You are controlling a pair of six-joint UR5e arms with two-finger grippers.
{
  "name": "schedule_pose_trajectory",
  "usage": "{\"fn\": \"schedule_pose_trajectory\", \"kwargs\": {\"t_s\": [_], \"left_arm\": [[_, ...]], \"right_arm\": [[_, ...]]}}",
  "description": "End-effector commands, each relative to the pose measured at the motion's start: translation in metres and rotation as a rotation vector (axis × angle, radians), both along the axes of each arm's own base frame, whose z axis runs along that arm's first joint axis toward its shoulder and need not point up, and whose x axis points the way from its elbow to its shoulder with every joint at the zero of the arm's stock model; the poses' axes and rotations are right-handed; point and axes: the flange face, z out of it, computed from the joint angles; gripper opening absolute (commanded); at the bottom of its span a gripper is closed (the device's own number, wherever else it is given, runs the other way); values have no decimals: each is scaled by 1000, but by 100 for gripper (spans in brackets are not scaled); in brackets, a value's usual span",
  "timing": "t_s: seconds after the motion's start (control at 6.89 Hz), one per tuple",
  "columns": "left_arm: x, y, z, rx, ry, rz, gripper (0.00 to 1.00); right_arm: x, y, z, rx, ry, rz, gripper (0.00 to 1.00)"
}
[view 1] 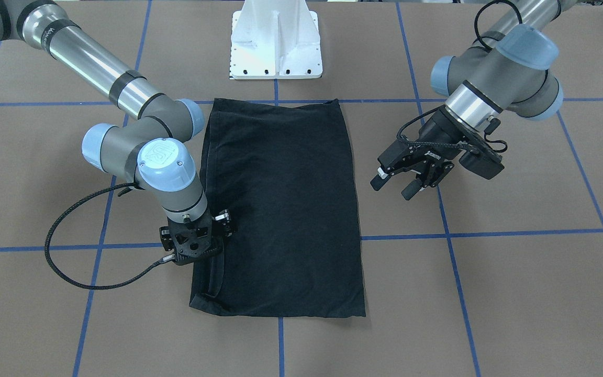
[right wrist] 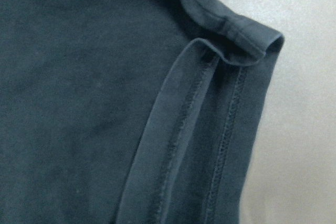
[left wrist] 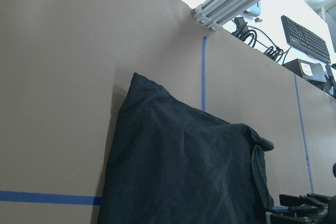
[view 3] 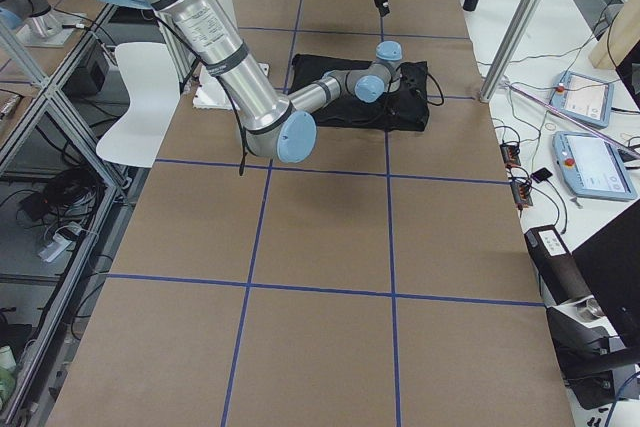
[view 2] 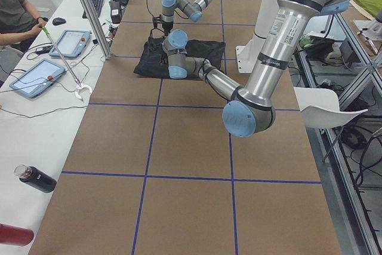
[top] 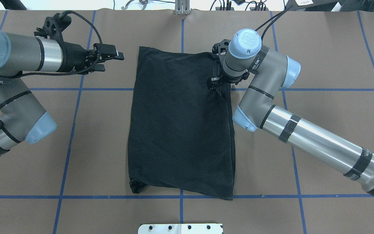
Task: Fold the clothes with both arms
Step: 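Lift the right gripper off the far corner and draw it back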
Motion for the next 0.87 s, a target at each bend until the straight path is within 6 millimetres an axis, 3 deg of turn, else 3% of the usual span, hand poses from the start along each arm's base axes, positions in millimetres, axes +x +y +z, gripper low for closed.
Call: {"fn": "schedule_pose_trajectory", "kwargs": {"t_s": [0.0, 0.15, 0.29, 0.44, 0.58, 0.73], "left_arm": [[-1, 1, -4, 5, 6, 1, 100], [0, 2, -4, 5, 6, 3, 100], [0, 2, -5, 6, 7, 3, 100], [0, 2, -5, 6, 7, 3, 100], [0, 2, -5, 5, 6, 3, 100], [0, 1, -3, 4, 4, 3, 100]], "right_arm": [[34, -21, 28, 4, 29, -6, 100], [59, -36, 34, -10, 16, -14, 100], [75, -44, 48, -7, 25, -25, 100], [85, -50, 49, -10, 23, -19, 100], [95, -60, 29, -15, -18, -22, 100], [91, -66, 2, 5, -39, -13, 100]]}}
